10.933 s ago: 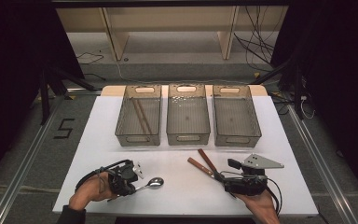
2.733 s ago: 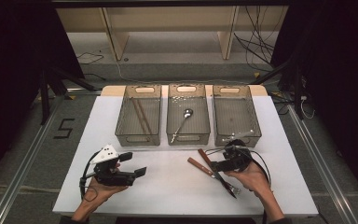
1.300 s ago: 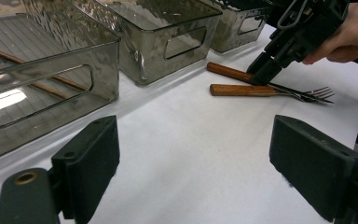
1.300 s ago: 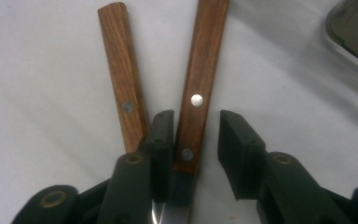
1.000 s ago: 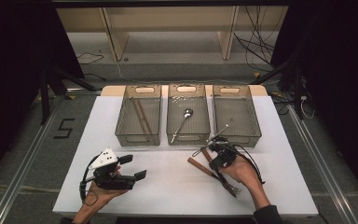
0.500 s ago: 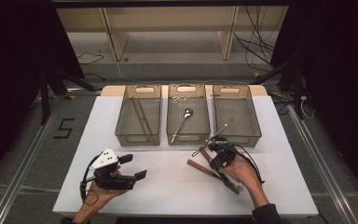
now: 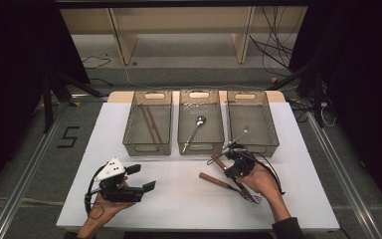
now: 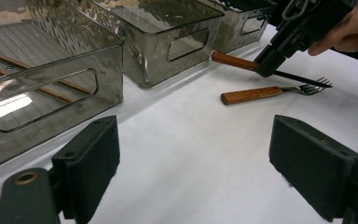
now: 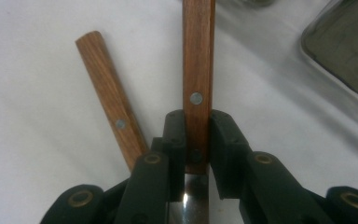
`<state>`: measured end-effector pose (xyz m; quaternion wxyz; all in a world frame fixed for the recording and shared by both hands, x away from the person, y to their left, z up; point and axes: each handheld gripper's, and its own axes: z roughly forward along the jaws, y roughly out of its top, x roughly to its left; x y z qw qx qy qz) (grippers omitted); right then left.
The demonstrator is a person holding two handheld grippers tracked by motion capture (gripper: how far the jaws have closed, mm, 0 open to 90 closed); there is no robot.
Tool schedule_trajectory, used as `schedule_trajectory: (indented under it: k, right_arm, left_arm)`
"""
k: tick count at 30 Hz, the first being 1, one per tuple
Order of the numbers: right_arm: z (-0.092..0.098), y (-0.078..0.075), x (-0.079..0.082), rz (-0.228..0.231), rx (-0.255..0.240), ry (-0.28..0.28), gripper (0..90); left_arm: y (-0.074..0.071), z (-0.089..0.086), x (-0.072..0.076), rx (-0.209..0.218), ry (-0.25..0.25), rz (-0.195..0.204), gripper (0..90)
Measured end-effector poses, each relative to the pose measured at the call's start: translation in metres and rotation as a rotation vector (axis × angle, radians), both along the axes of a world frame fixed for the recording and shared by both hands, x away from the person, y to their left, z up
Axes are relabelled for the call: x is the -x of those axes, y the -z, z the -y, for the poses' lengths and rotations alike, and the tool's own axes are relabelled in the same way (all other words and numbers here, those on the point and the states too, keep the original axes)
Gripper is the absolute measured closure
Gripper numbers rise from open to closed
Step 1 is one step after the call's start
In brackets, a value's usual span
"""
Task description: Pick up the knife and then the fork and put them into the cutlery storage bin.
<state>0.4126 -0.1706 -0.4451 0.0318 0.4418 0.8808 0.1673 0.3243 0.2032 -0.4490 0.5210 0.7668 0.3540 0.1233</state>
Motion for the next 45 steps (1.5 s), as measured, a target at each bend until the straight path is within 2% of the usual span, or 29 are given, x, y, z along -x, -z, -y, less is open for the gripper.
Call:
schedule_trajectory:
  k: [5,10,16,17,28,29,38,45]
  right_arm:
    - [0.004,-0.009,0.001,0.023,-0.034,-0.002,77.8]
    - [0.010,-0.017,0.001,0.036,-0.120,-0.015,77.8]
    - [0.019,-0.028,-0.001,0.058,-0.212,-0.007,77.9]
    - [0.020,-0.030,-0.002,0.050,-0.236,-0.003,77.9]
    - [0.030,-0.041,-0.008,0.098,-0.305,0.030,77.8]
    - [0.033,-0.047,-0.011,0.112,-0.324,0.037,77.8]
    - [0.044,-0.069,-0.025,0.179,-0.367,0.084,77.8]
    - [0.054,-0.081,-0.037,0.227,-0.404,0.131,77.8]
  left_arm:
    - [0.000,0.000,0.000,0.003,0.000,0.000,15.8]
    - [0.000,-0.002,-0.001,0.008,-0.005,0.000,15.8]
    - [0.000,-0.003,-0.001,0.024,-0.014,-0.007,15.8]
    - [0.000,-0.003,-0.001,0.024,-0.014,-0.007,15.8]
    - [0.000,-0.004,-0.002,0.028,-0.018,-0.003,15.7]
    - [0.000,-0.004,-0.001,0.030,-0.020,-0.004,15.8]
    - [-0.001,-0.005,-0.001,0.037,-0.023,-0.003,15.7]
    - [-0.001,-0.005,-0.002,0.039,-0.024,-0.003,15.7]
